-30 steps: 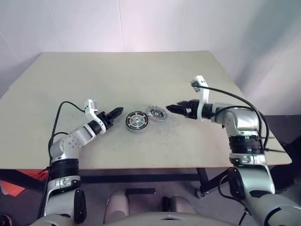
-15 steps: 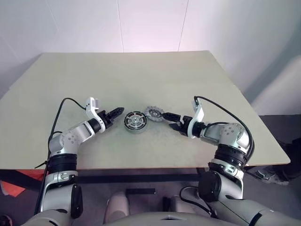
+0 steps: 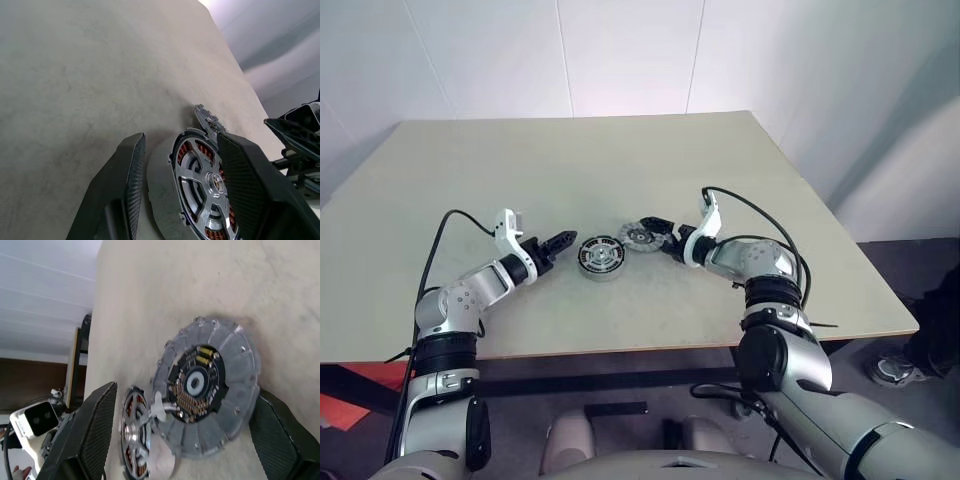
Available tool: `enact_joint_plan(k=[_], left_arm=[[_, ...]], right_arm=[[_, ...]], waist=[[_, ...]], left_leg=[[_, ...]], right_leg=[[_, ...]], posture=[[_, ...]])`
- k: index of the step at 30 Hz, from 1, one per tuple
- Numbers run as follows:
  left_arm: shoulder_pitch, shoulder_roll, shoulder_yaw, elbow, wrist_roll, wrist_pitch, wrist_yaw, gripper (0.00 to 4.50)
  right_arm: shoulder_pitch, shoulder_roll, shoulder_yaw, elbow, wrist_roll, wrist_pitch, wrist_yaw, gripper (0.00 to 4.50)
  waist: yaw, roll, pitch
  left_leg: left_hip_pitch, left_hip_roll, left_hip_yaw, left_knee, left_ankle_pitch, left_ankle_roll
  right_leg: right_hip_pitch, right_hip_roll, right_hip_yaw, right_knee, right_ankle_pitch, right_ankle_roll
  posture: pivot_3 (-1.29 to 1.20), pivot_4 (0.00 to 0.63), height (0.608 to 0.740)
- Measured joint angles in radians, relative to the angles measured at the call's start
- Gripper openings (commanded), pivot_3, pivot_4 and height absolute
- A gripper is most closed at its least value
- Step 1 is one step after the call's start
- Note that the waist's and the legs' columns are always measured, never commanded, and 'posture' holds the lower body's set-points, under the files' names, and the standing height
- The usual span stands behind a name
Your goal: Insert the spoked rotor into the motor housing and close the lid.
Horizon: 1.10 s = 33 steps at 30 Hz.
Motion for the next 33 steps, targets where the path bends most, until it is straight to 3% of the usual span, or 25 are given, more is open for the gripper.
enact_joint_plan(k=[6,10,16,21,26,30,33], left_arm=[[-0.001,0.005,0.020,-0.001,0.000,-0.003,0.009,2.43],[-0.009,0.033,0.037,0.019,0.006,-0.019,0.010,2.43],[-0.061,0.100,0.063,0.133,0.043,-0.090,0.002,2.43],[-0.141,0.180,0.084,0.265,0.090,-0.177,-0.027,2.43],[-0.160,0.182,0.085,0.328,0.114,-0.214,-0.048,2.43],[-0.158,0.174,0.085,0.335,0.124,-0.220,-0.053,2.43],[-0.145,0.150,0.084,0.319,0.124,-0.219,-0.055,2.43]], right_arm=[[-0.074,-0.021,0.037,0.169,0.006,-0.128,0.022,4.48],[-0.079,-0.029,0.089,0.149,0.015,-0.111,0.042,4.48],[-0.051,0.020,0.199,-0.197,0.068,0.094,0.009,4.48],[-0.019,0.112,0.282,-0.531,0.148,0.308,-0.065,4.48],[0.008,0.117,0.354,-0.661,0.165,0.377,-0.104,4.48],[0.063,0.070,0.457,-0.667,0.134,0.272,-0.076,4.48],[0.112,-0.057,0.633,-0.657,0.026,0.009,0.052,4.48]], waist=[[0.000,0.000,0.000],[0.001,0.000,0.000],[0.008,0.000,0.000],[0.012,0.000,0.000],[0.019,0.000,0.000],[0.021,-0.001,0.000],[0.031,-0.001,0.000]], left_leg=[[-0.001,0.000,0.001,0.000,0.000,0.000],[-0.006,0.000,0.003,0.000,0.000,0.001],[-0.026,0.002,0.000,-0.001,0.001,-0.004],[-0.026,0.001,-0.004,-0.001,-0.002,-0.008],[-0.025,0.000,-0.008,-0.001,-0.002,-0.008],[-0.025,0.001,-0.011,0.000,0.000,-0.011],[-0.025,0.000,-0.011,0.000,0.000,-0.011]], right_leg=[[-0.001,0.000,-0.002,0.000,0.003,-0.004],[-0.005,0.000,-0.006,0.002,0.008,-0.013],[-0.021,0.004,-0.012,0.004,0.012,-0.016],[-0.019,0.004,-0.012,0.001,0.012,-0.013],[-0.015,0.000,-0.012,-0.001,0.010,-0.012],[-0.015,0.000,-0.012,0.000,0.009,-0.009],[-0.014,0.000,-0.012,0.000,0.012,-0.012]], posture=[[0.00,0.000,0.740],[0.00,0.000,0.740],[0.00,0.000,0.740],[0.00,0.000,0.740],[0.00,0.000,0.740],[0.00,0.000,0.740],[0.00,0.000,0.740]])
